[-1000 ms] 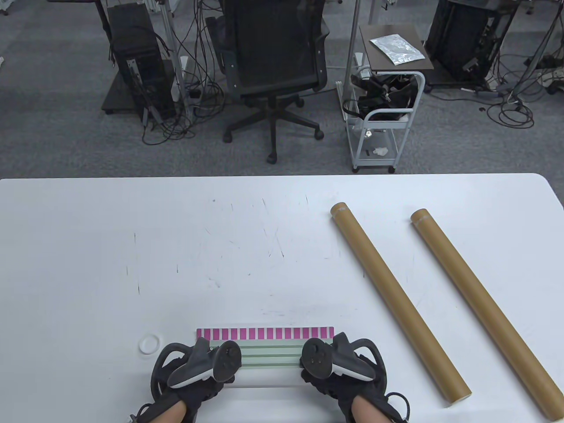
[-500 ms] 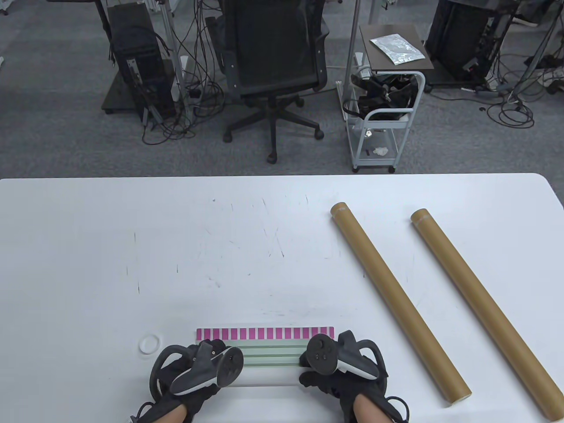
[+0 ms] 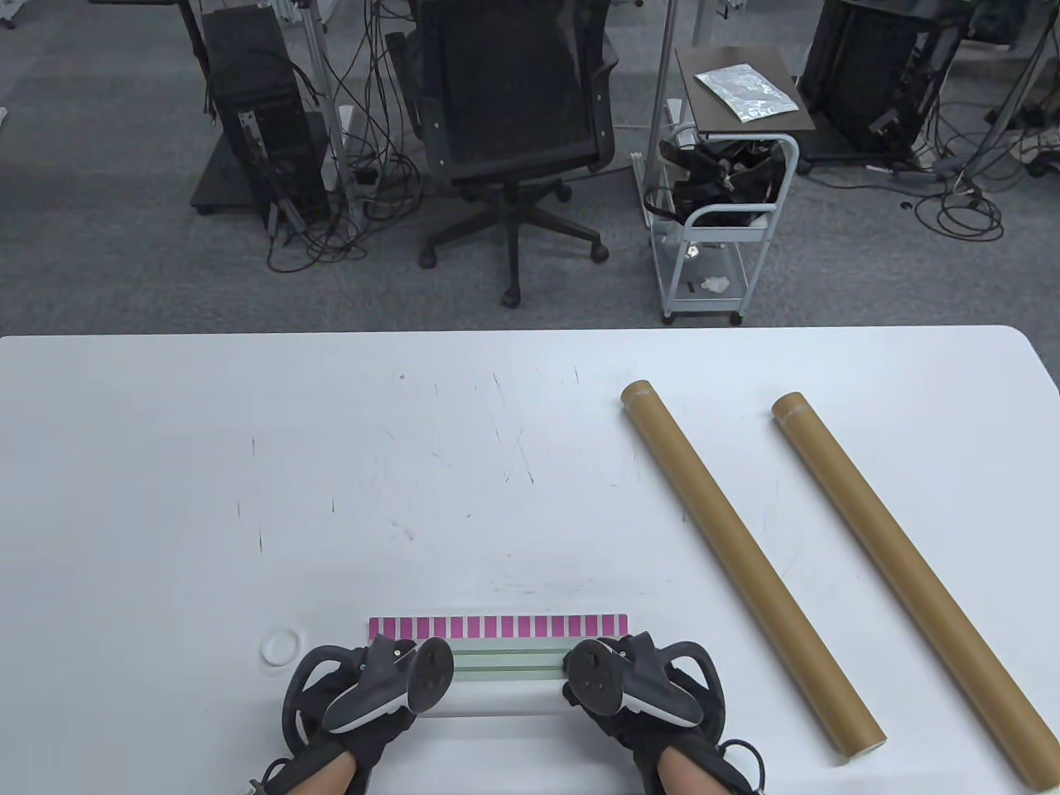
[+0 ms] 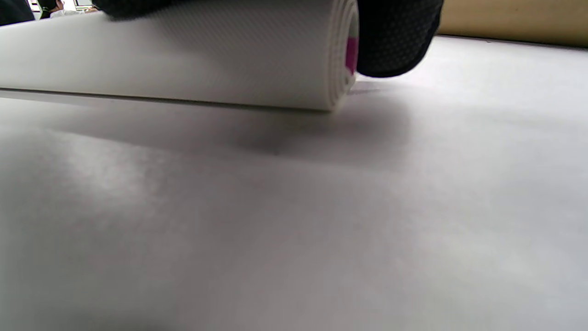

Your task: Roll up mouse pads and store in mailing tubes

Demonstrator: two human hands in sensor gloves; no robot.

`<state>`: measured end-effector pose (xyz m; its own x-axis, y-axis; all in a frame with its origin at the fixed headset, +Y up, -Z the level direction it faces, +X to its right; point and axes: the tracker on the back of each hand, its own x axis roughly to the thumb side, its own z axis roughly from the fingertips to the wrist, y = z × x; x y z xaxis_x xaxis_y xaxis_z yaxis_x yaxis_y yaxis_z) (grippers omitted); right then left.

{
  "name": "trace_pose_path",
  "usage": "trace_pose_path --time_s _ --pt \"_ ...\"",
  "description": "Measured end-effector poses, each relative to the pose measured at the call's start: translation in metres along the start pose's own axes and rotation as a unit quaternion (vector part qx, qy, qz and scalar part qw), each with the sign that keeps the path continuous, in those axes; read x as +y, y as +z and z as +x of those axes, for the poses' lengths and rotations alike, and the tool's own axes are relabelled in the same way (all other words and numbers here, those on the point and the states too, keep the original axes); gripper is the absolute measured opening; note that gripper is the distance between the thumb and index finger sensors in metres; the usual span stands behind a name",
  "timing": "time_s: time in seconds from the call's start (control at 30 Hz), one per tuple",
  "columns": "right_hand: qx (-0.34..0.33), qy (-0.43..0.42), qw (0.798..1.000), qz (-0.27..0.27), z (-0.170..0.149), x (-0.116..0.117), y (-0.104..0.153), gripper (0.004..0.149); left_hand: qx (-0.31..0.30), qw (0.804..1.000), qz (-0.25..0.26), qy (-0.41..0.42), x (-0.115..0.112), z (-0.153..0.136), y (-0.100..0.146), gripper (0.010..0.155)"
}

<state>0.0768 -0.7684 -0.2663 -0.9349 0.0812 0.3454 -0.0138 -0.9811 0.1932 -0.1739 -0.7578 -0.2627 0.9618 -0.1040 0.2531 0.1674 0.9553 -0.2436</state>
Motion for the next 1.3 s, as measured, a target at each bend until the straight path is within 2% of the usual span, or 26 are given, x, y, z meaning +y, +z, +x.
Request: trace_pose_path --time_s 0.13,0.27,0.33,0.4,0.73,0.9,1.3 --pt "0.003 0.007 1.0 -0.006 0.001 0.0 0.0 0.053 0.0 1.0 0.015 -0.027 0.003 0.003 0.002 0.048" --pt "0.006 -0.004 1.0 -0.002 0.0 -0.001 -0.001 0.053 -0.044 0.998 0.035 0.033 0.017 0.007 0.015 0.05" --pt "0.007 -0.009 1.0 0.001 -0.001 -0.001 -0.001 0.052 -0.048 0.998 0.026 -0.002 0.015 0.013 0.017 0.049" --pt "0.007 -0.008 1.0 0.0 -0.001 -0.001 -0.001 0.052 -0.044 0.997 0.04 -0.044 0.013 0.017 0.015 0.05" --pt "0.023 -0.017 0.999 -0.017 -0.005 -0.002 -0.001 0.054 -0.019 0.999 0.03 -0.029 0.008 0.014 0.007 0.049" --pt "0.023 -0.015 1.0 -0.015 -0.006 -0.002 -0.002 0.055 -0.006 1.0 -0.006 0.016 0.005 0.007 0.002 0.051" --pt "0.012 -0.025 1.0 0.008 -0.006 -0.003 -0.002 0.053 -0.023 1.0 -0.011 0.006 0.006 0.009 0.007 0.051"
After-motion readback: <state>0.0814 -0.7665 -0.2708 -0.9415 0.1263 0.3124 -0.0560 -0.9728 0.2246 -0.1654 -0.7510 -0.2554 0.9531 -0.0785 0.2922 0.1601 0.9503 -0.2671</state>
